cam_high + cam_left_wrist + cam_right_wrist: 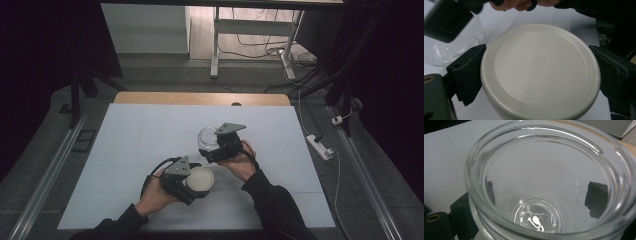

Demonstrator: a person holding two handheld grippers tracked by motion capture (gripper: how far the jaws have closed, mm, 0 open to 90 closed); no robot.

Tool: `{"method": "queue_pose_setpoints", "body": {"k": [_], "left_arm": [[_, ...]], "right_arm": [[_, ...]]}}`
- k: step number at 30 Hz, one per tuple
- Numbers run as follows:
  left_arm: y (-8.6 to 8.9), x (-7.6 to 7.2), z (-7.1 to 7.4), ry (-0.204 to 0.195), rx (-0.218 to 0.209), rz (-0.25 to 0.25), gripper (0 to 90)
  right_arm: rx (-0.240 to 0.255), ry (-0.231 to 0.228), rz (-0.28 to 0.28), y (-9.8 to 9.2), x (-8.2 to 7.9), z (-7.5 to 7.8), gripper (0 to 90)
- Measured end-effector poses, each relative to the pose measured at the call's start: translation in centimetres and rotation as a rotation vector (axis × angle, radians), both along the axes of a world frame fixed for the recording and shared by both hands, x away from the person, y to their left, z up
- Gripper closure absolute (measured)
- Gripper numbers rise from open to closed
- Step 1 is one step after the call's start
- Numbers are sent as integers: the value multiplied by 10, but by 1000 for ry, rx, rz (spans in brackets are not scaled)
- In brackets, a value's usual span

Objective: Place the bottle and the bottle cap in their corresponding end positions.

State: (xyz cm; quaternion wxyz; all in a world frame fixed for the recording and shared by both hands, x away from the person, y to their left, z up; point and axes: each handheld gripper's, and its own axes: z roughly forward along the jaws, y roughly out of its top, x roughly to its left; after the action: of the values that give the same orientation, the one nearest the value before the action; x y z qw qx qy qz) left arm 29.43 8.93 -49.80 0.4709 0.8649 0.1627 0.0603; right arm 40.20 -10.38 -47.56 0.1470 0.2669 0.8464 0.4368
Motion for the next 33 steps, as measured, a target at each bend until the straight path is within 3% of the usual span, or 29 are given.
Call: {"method": "queue_pose_setpoints", "body": {"k": [14,20,33], "left_arm": [[-9,9,-20,11,37,22,78],[-13,14,-29,21,94,36,79],[-18,25,-39,36,164,61,78]], "right_arm": [[16,-14,-22,14,24,-2,67],[15,-18,-30,18,32,-4,67],[7,-24,-42,28,48,-13,67]]}}
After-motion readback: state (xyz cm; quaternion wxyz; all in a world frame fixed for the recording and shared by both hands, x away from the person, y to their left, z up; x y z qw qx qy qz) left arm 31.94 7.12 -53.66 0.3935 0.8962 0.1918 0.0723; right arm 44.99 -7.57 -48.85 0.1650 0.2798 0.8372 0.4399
